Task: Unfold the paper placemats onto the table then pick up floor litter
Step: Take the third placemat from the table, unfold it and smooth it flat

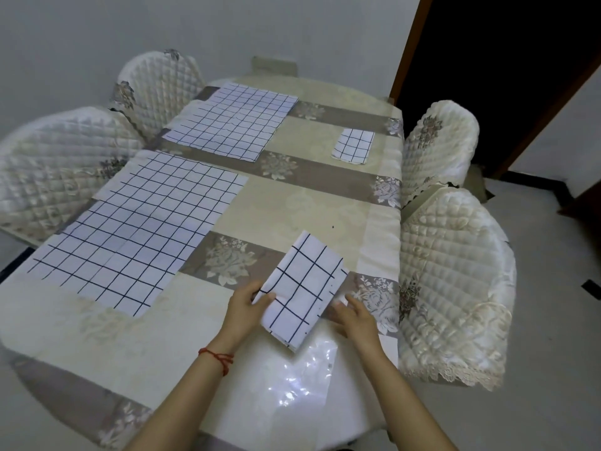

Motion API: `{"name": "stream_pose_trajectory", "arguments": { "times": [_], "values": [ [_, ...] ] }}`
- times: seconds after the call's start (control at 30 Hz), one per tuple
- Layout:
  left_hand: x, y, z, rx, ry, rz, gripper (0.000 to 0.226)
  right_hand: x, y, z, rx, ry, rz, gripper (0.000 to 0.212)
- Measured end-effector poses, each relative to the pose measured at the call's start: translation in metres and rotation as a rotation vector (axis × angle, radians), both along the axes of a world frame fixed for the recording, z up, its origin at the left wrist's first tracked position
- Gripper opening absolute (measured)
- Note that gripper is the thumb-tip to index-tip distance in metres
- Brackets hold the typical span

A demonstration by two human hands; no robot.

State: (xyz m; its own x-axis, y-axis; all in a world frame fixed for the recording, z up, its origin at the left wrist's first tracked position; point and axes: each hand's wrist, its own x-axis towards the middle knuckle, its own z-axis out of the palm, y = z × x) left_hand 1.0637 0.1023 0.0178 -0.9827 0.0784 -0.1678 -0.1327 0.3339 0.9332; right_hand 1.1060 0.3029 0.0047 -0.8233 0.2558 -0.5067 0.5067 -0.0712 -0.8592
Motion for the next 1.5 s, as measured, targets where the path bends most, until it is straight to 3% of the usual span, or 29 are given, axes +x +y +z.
{"name": "stream_pose_trajectory", "arguments": {
  "times": [0.07, 0.17, 0.3, 0.43, 0.57, 0.7, 0.83, 1.07, 1.17, 1.27, 1.37, 1.43, 1.5],
  "values": [
    [0.008, -0.002, 0.007, 0.040, 0.006, -0.006, 0.027, -0.006, -0.003, 0.007, -0.119, -0.001, -0.024, 0.044],
    [0.018, -0.007, 0.013, 0.101, -0.015, 0.031, 0.026, -0.012, -0.006, 0.012, -0.264, 0.084, -0.102, 0.015],
    [0.028, -0.009, 0.012, 0.059, -0.086, 0.142, 0.018, -0.016, -0.012, 0.025, -0.093, 0.179, -0.057, 0.030],
    [0.030, 0.004, 0.021, -0.135, -0.105, 0.188, 0.048, -0.016, -0.021, 0.039, -0.010, 0.269, 0.019, 0.022],
    [0.033, 0.028, 0.044, 0.133, -0.117, 0.031, 0.025, -0.010, -0.032, 0.054, 0.000, 0.370, 0.125, 0.017],
    [0.034, 0.041, 0.053, 0.304, -0.120, 0.176, 0.014, -0.004, -0.035, 0.067, 0.052, 0.422, 0.210, 0.013],
    [0.030, 0.021, 0.047, 0.294, -0.091, 0.339, 0.010, -0.002, -0.025, 0.075, 0.090, 0.431, 0.174, 0.024],
    [0.011, -0.029, 0.054, 0.159, 0.066, 0.425, 0.024, -0.004, 0.004, 0.083, 0.234, 0.434, -0.094, 0.017],
    [0.005, -0.040, 0.057, 0.111, 0.063, 0.400, 0.043, -0.006, 0.006, 0.098, 0.314, 0.489, -0.117, 0.023],
    [0.002, -0.039, 0.069, 0.033, 0.087, 0.375, 0.041, -0.012, 0.000, 0.110, 0.388, 0.564, -0.009, 0.023],
    [0.003, -0.025, 0.085, -0.085, 0.274, 0.211, 0.062, -0.017, -0.009, 0.122, 0.474, 0.619, 0.174, 0.026],
    [0.002, -0.013, 0.097, -0.113, 0.359, 0.024, 0.056, -0.019, -0.017, 0.130, 0.553, 0.653, 0.288, 0.016],
    [0.001, 0.001, 0.107, -0.085, 0.354, -0.108, 0.035, -0.018, -0.023, 0.136, 0.581, 0.676, 0.344, 0.009]
  ]
}}
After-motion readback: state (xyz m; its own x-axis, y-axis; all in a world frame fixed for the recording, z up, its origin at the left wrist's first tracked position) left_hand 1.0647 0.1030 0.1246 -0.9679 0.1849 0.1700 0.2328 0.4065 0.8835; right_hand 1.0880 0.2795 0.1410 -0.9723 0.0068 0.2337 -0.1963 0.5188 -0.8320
